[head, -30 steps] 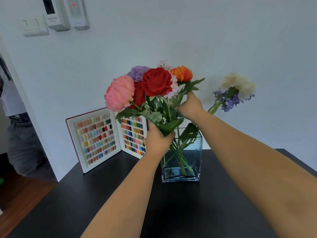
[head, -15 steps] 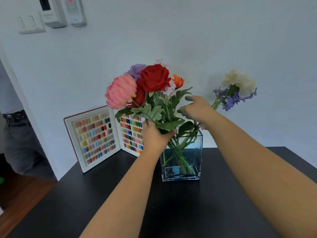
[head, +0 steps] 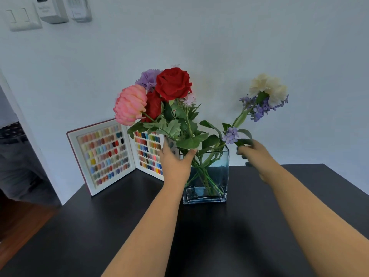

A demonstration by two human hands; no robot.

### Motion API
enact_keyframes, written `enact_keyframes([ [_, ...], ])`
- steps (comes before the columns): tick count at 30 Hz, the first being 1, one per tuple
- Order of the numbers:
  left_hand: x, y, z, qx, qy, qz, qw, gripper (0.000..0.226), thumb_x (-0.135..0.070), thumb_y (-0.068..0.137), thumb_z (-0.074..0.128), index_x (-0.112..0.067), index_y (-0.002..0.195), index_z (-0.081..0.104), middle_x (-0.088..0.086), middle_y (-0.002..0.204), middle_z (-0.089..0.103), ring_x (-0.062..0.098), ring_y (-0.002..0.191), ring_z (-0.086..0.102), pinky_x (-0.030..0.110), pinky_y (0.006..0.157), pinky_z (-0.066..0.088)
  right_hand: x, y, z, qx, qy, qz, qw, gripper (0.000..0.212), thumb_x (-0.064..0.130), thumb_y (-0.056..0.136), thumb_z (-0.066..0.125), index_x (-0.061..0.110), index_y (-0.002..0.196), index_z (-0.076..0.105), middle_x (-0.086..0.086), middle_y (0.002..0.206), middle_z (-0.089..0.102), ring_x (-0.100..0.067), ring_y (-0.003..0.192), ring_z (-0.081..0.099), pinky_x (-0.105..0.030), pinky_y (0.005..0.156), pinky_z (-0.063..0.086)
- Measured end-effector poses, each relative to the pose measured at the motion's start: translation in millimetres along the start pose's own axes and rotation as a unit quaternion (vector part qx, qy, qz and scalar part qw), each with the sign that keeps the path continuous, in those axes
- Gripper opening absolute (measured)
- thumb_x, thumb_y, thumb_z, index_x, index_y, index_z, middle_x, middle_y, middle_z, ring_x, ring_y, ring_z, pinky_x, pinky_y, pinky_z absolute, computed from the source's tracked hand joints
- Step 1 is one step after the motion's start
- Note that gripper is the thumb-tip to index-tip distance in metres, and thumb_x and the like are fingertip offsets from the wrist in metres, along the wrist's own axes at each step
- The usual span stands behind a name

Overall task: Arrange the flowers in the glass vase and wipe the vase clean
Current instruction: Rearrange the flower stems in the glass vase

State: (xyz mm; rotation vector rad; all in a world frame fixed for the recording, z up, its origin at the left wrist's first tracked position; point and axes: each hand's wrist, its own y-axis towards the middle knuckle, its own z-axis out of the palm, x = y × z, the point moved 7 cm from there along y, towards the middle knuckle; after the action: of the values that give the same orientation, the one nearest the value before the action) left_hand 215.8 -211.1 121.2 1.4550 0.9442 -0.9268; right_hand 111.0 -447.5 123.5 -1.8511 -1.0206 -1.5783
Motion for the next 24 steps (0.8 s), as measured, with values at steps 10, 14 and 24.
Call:
enact_keyframes([
  [10,-16,2,-3,0.000,0.042,0.057,0.997,0.046,-0.014,0.093,0.066,-0.027,0.133,0.048,-0.018,0.114,0.062,0.012,0.111,0.062,0.040,0.099,0.051,24,15,38,0.088,0.045,-0.026,0.995,0.028,0.025,0.084,0.067,0.020,0.111,0.061,0.007,0.110,0.064,-0.005,0.099,0.056,-0.026,0.075,0.041],
  [14,-20,6,-1,0.006,0.087,0.079,0.993,0.046,-0.015,0.094,0.062,-0.020,0.137,0.046,0.004,0.124,0.065,0.027,0.115,0.061,0.049,0.096,0.051,43,21,34,0.037,0.068,-0.092,0.993,0.010,0.014,0.084,0.071,0.022,0.082,0.064,0.007,0.085,0.066,0.011,0.067,0.061,-0.005,0.057,0.043],
  [24,-26,18,11,0.021,0.131,0.063,0.989,0.087,-0.025,0.082,0.079,-0.008,0.151,0.029,0.017,0.138,0.048,0.032,0.126,0.051,0.043,0.106,0.044,86,27,33,-0.043,-0.100,-0.131,0.985,0.040,0.023,0.081,0.073,0.014,0.057,0.042,-0.001,0.055,0.039,-0.012,0.048,0.038,-0.024,0.045,0.029],
])
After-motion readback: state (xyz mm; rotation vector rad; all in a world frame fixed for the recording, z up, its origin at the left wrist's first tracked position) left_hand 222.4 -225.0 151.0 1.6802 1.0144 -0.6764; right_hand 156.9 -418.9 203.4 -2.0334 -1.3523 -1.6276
